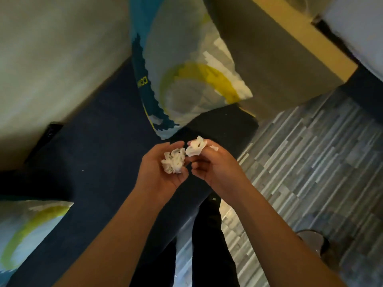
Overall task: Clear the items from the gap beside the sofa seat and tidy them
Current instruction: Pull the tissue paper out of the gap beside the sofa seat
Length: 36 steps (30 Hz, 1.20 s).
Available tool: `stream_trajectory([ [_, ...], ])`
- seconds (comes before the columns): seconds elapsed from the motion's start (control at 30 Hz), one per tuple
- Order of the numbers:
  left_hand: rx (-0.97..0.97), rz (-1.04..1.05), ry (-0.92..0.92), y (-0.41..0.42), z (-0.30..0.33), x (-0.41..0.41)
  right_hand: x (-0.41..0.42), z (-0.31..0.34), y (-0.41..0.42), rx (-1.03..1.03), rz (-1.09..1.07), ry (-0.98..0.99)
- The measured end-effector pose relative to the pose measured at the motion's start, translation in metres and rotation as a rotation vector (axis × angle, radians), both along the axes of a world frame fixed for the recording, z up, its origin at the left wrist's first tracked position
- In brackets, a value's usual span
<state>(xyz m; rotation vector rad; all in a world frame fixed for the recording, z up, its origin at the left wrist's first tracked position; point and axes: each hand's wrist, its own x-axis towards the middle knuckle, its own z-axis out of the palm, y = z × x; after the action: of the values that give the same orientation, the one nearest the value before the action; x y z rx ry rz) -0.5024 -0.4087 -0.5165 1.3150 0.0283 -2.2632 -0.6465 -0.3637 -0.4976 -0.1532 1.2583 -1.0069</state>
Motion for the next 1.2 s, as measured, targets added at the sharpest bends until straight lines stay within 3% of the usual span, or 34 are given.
stream_trajectory([
  [0.23, 0.013, -0.079, -0.042, 0.009, 0.002, -0.09, -0.073, 0.006, 0.028, -0.027, 0.034, 0.305],
  [0.37, 0.104, 0.066, 0.009, 0.002, 0.001, -0.133, -0.105, -0.001, 0.027, -0.012, -0.016, 0.267],
  [0.6, 0.123, 0.092, -0.008, -0.014, 0.002, -0.182, -0.15, -0.008, 0.024, -0.054, -0.017, 0.345],
  [1.0, 0.056, -0.228, -0.195, -0.021, -0.032, -0.227, -0.146, -0.041, 0.028, -0.061, 0.114, 1.019],
  [1.07, 0.062, -0.234, -0.21, -0.025, -0.042, -0.229, -0.149, -0.044, 0.025, -0.156, 0.2, 0.967],
  [1.13, 0.07, -0.214, -0.199, -0.035, -0.051, -0.228, -0.152, -0.045, 0.022, -0.233, 0.258, 0.777],
  [1.2, 0.075, -0.205, -0.141, -0.047, -0.06, -0.225, -0.161, -0.047, 0.017, -0.212, 0.134, 0.572],
])
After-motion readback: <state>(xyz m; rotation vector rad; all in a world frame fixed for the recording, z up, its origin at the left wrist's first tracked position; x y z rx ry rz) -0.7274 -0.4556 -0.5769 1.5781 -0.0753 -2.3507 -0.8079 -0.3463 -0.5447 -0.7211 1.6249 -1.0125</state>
